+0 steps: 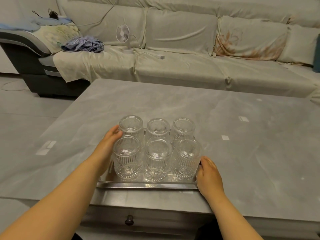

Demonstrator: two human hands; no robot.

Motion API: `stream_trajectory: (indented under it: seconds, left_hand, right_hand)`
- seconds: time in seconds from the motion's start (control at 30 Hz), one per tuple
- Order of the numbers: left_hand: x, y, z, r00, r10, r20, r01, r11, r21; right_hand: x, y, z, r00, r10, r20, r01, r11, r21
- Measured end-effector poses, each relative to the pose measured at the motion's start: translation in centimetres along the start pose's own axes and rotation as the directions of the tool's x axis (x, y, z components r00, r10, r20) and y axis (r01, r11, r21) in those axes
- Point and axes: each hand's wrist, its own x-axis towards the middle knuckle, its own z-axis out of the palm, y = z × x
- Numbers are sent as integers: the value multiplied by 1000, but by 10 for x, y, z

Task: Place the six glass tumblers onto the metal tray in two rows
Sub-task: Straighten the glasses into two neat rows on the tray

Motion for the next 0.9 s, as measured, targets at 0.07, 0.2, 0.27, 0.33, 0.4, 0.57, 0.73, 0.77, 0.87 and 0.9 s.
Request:
stream_trajectory:
  seconds: [0.07, 0.2, 0.27, 0.33, 0.4, 0.57, 0.73, 0.77, 0.87, 0.9]
  left_hand:
    - [4, 8, -2, 994, 78, -74, -62, 977, 204]
    - [18, 45, 10, 933, 350, 88, -323, 700, 636]
    - [30, 56, 27, 913, 312, 265, -400, 547, 735]
    - [39, 60, 44, 914, 156, 373, -402, 451, 797]
    - [48, 57, 57, 906, 6, 422, -401, 323, 857]
    - [58, 51, 64, 879, -55, 474, -454, 206, 867]
    - [58, 52, 63, 880, -27, 473, -449, 275, 850]
    - [57, 53, 63, 881, -25, 473, -448, 285, 847]
    - [57, 52, 63, 880, 0, 476, -454, 299, 839]
    - [56, 52, 63, 880, 11, 475, -455, 308, 835]
  right_hand:
    - [0, 0, 0, 1000, -1, -2, 1, 1000, 1]
    - [0, 0, 0, 1000, -3, -11, 3, 1000, 14]
    - [0, 0, 0, 1000, -6, -11, 7, 1000, 19]
    - [0, 1, 0, 1000, -9, -6, 9, 1000, 18]
    - [0, 2, 0, 1000, -15, -4, 15, 1000, 18]
    - [3, 4, 0, 999, -33, -7, 33, 999, 15]
    - [3, 5, 2, 999, -36, -1, 36, 999, 12]
    - [3, 5, 1, 999, -38, -2, 38, 999, 11]
    - [3, 5, 1, 999, -43, -8, 43, 999, 7]
    - [3, 5, 1, 999, -42, -10, 43, 999, 8]
